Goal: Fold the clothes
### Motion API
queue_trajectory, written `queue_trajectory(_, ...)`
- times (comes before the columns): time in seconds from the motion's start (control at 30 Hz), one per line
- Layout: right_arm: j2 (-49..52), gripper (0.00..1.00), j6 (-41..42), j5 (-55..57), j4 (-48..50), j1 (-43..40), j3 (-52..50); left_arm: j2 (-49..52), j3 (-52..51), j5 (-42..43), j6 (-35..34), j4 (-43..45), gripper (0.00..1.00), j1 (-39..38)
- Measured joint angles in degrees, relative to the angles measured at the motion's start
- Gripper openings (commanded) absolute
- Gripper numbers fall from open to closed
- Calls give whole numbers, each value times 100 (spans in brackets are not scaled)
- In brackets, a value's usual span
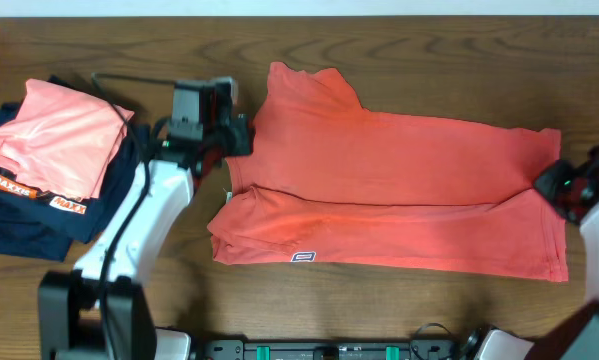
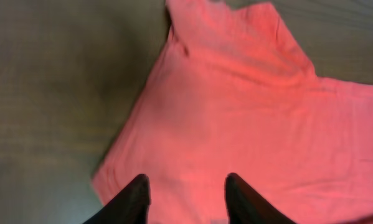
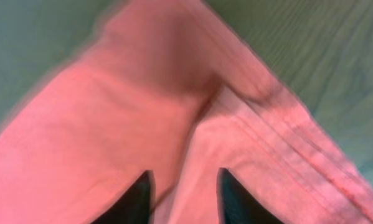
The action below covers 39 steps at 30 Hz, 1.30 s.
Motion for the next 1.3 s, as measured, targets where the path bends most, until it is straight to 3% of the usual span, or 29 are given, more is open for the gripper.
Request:
queue_trajectory(0.13,-507,47,-321,-87,-863,46,326,887,726,0,76,26,59,0)
queue_trajectory(0.33,-680,49,-560,-129,-1696,48,330,2262,1768,4,120,199,61,0)
queue_trajectory(0.6,-680,49,-616,-142,-2076,48,330,3410,2640,15,122,876,61,-15)
queue_trajectory(0.9,-680,49,-634,-144,-2131,48,330,3934,2721,179,116,1777,59,-160)
queue_trajectory(1.1,-680,42,-638,-144,-2140,48,330,4096,2726,195,42,2000,21,-382)
queue_trajectory(1.23,-680,30,-654,-155,-2017,48,330,4103,2776,223,-7,2061,8,-442)
queue_trajectory(1.3,-680,24,-662,-157,-1884,48,330,4100,2830,243,-35,2028,6,-413)
